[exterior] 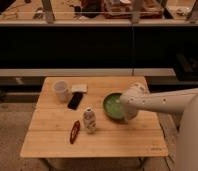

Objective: Drag the ceramic bowl in a circle

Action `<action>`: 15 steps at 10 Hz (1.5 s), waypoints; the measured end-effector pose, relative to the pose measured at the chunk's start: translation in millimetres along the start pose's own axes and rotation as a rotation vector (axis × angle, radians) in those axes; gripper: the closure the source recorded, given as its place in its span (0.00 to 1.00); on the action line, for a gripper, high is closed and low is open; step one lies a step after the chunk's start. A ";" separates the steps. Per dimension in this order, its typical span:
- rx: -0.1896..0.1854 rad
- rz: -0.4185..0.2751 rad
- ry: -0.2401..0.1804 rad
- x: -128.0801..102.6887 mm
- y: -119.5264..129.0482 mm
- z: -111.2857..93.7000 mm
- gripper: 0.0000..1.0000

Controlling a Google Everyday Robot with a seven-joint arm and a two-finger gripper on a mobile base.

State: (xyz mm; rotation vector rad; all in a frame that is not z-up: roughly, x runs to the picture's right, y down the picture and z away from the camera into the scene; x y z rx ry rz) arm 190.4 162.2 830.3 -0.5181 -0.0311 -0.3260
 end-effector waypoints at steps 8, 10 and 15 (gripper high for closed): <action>0.003 -0.203 0.009 -64.6 44.6 -15.3 1.00; -0.009 -0.201 0.025 -77.6 62.5 -21.5 1.00; -0.043 -0.081 0.057 -11.7 82.2 -23.7 1.00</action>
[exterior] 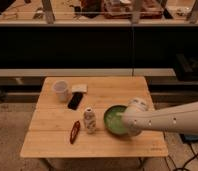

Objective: Drag the ceramic bowl in a circle

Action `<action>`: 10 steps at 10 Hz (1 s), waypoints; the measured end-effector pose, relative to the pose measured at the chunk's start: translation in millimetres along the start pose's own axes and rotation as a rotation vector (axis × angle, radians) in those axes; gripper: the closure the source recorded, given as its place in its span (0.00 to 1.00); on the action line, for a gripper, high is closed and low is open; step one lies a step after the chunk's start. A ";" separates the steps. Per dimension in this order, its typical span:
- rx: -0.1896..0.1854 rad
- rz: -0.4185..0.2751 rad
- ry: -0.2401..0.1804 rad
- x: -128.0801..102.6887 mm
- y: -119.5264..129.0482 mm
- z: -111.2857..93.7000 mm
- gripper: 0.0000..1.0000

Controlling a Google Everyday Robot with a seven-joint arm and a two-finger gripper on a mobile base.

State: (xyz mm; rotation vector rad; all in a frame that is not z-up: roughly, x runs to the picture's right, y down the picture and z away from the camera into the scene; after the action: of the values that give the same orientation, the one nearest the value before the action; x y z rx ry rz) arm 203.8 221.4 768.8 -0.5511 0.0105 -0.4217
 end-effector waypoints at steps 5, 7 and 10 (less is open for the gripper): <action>0.040 0.249 -0.086 111.1 -11.0 14.1 1.00; 0.055 0.263 -0.108 135.7 -49.0 23.6 1.00; 0.048 0.224 -0.110 131.6 -112.2 38.6 1.00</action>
State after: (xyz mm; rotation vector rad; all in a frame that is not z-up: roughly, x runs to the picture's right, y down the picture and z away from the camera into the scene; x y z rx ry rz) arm 285.5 103.1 872.4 -0.5192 -0.0432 -0.1728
